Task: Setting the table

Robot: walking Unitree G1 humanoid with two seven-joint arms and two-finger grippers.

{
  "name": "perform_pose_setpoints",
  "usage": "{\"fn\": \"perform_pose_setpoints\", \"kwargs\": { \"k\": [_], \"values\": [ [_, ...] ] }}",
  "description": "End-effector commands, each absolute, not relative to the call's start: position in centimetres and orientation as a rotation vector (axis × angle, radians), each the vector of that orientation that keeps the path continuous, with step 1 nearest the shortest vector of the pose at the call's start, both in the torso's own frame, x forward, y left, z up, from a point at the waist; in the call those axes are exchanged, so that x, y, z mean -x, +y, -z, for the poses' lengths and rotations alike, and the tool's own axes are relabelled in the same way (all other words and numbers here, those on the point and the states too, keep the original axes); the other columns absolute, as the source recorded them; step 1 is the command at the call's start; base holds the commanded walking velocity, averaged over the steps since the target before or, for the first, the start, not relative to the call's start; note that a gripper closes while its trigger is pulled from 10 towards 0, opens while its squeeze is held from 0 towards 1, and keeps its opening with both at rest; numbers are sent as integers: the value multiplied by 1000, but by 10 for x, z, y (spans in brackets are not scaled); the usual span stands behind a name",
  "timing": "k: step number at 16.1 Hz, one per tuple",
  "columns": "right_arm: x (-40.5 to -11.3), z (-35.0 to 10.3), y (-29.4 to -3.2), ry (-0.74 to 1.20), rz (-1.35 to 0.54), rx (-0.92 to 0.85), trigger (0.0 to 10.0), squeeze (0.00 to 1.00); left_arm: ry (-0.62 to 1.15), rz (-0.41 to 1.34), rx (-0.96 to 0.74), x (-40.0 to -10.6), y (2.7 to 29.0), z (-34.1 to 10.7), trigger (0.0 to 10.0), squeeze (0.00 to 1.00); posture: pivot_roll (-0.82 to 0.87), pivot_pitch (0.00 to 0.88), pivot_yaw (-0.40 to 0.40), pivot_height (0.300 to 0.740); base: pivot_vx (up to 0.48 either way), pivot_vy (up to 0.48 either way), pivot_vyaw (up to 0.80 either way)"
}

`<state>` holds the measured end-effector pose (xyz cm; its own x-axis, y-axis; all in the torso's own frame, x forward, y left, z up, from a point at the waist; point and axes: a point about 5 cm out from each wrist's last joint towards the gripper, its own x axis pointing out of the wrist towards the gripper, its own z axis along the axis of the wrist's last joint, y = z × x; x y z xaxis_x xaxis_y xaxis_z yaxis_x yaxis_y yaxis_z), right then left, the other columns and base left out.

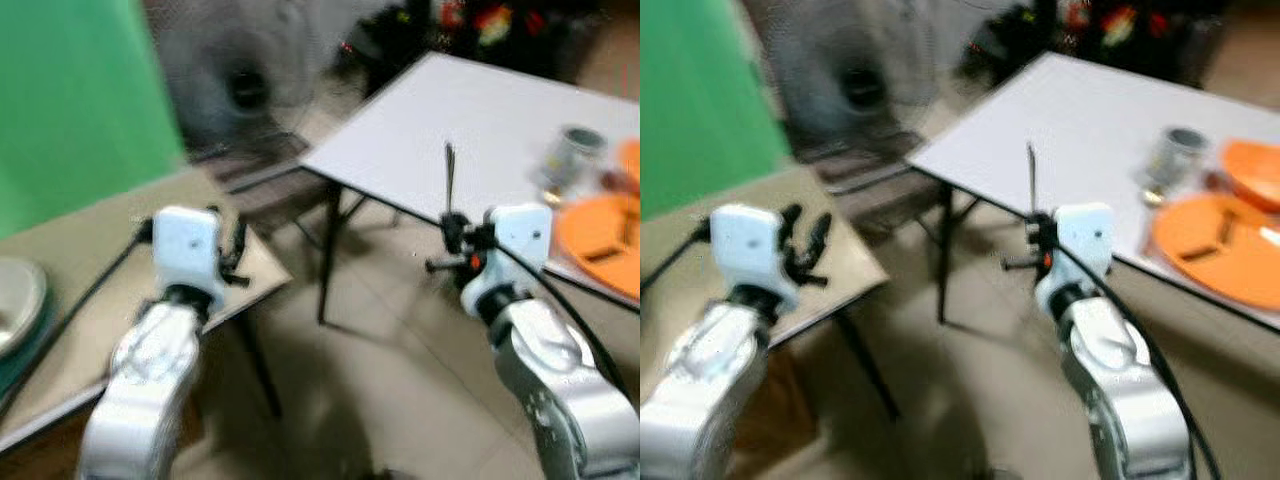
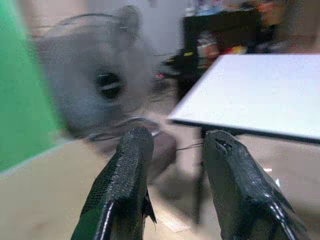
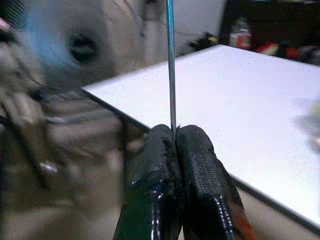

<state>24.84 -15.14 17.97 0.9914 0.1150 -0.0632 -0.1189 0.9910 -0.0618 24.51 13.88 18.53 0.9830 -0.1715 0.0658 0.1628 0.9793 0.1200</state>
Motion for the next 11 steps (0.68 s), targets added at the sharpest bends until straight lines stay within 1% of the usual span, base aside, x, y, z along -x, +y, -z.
{"fn": "perform_pose_setpoints", "kwargs": {
  "k": [1, 3, 11],
  "values": [
    [-248, -183, -150, 26, -116, 102, 10000, 0, -76, 137, -136, -245, 146, -186, 10000, 0, -67, 52, 27, 740, 0, -428, 0],
    [-248, -180, -152, 33, -99, 114, 10000, 0, -73, 136, -140, -247, 147, -185, 10000, 0, -69, 54, 34, 740, 0, -426, 0],
    [-245, -174, -154, 59, -66, 40, 10000, 0, -81, 161, -161, -252, 148, -188, 10000, 0, -74, 44, 53, 740, 0, -425, 0]
  ]
}}
